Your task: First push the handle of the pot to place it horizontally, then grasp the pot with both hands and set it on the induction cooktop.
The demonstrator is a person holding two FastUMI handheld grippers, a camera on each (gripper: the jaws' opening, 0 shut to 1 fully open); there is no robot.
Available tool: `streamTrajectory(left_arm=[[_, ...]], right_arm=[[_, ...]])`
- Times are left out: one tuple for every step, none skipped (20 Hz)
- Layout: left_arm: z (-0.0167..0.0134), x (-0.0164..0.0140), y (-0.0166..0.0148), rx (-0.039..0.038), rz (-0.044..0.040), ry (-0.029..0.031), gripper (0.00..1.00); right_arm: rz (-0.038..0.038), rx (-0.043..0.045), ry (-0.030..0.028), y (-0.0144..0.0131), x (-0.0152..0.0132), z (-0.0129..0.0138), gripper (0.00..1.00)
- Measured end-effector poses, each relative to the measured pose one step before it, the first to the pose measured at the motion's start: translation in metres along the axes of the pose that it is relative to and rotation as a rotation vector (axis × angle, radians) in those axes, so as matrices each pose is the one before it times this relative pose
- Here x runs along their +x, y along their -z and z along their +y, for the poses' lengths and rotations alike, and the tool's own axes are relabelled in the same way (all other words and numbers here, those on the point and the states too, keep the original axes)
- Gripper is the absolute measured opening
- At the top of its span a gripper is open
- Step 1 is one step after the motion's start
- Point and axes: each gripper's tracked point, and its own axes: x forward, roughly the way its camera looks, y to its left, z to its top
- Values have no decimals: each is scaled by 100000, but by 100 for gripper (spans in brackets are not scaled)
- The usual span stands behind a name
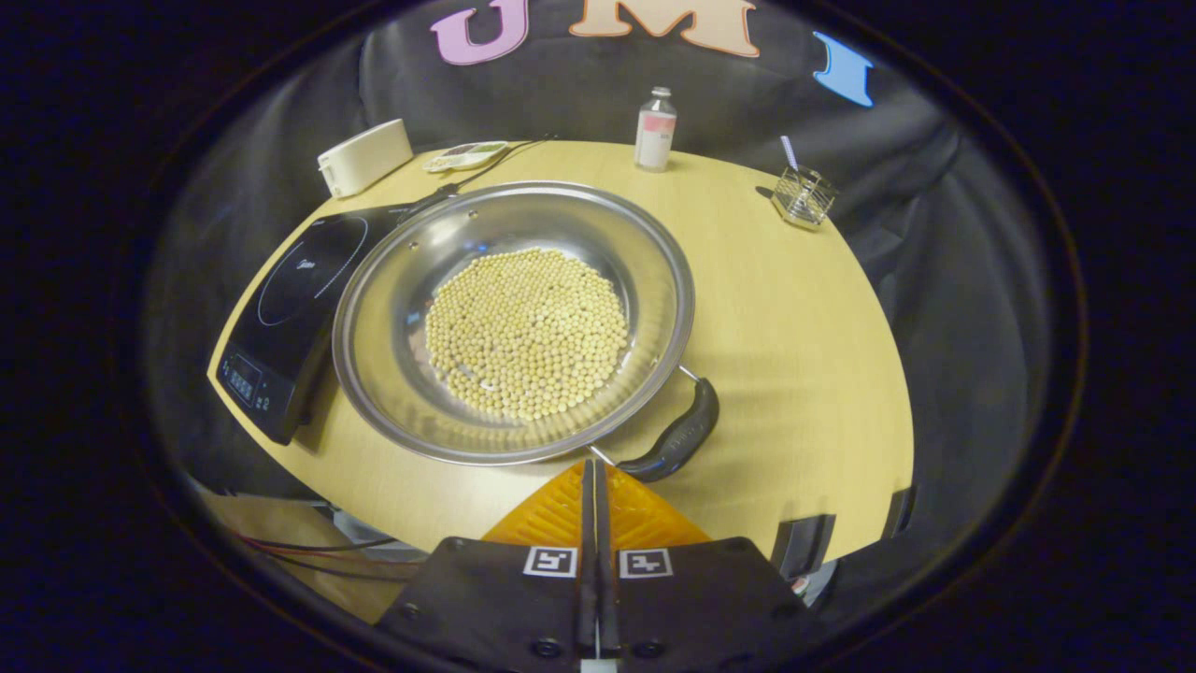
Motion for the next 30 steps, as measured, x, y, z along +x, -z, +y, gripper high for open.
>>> streamTrajectory(left_arm=[[9,-122,-59,55,-153,-28,95],[10,58,-143,-52,-206,-107,96],[100,-6,77,-174,-139,-173,96],[37,-35,84,-155,77,-224,96],[87,-31,5,-74,165,-380,96],[147,-81,-72,71,169,-469,96],[281,-101,93,163,154,-651,96],[233,-6,166,101,142,-746,96],[126,-28,44,39,78,-676,96],[159,-132,-32,-46,-37,-585,96],[155,18,-13,-43,-33,-489,96],[119,-32,41,-9,-18,-443,96],[56,-97,7,-31,-192,-446,96],[205,14,-73,-47,-137,-400,96],[96,-54,4,-60,-9,-314,96],[84,-20,19,-62,-4,-230,96],[24,-1,70,8,-69,-154,96],[74,-8,-45,-30,-20,-196,96],[-13,8,-25,-42,35,-161,96],[113,-111,18,-69,-87,-35,96],[26,25,-25,-74,-100,-25,96],[-54,-48,16,45,87,6,96],[-5,-34,2,199,82,65,96],[104,-49,-37,276,16,106,96],[-11,73,17,149,126,49,96],[-90,15,226,-69,205,332,96],[-117,-66,-77,-125,187,425,96],[-103,57,113,-61,362,400,96],[-84,17,121,71,373,378,96],[-173,32,54,142,201,434,96]], right_arm=[[-22,173,485,-119,97,-297,2],[-28,-2,407,-204,37,-363,2],[-87,-224,468,-30,136,-440,2],[-97,-301,589,-298,118,-380,2],[-138,-220,766,-176,208,-350,2],[-132,54,1097,-302,194,-476,2],[-160,7,717,-154,127,-159,2],[-198,-89,690,-249,91,-241,3],[-239,-195,775,-97,173,-210,3],[-216,-299,797,-180,139,-231,3],[-215,-422,822,-307,251,-336,2],[-206,-529,739,-317,206,-237,2],[-177,-614,561,-127,184,-257,2],[-61,-664,404,-291,238,-246,2],[-272,-358,464,-367,188,-316,2],[-371,40,619,-361,176,-358,2],[-339,368,800,-288,283,-357,2],[-257,523,1244,-316,166,-441,2],[-66,449,1081,-114,173,-402,2],[-106,782,214,-186,69,-248,3],[-313,757,97,-104,0,-193,2],[-187,953,-384,-74,83,-74,2],[-399,566,-108,-155,33,-60,3],[-102,210,196,-266,207,-135,2],[60,89,269,-49,211,-37,3],[3,36,297,-115,39,-55,3],[-58,-54,360,31,-113,9,3],[-407,159,196,-69,-246,6,2],[-623,346,198,-14,-171,-138,3],[-525,252,439,-29,-178,-181,3]])
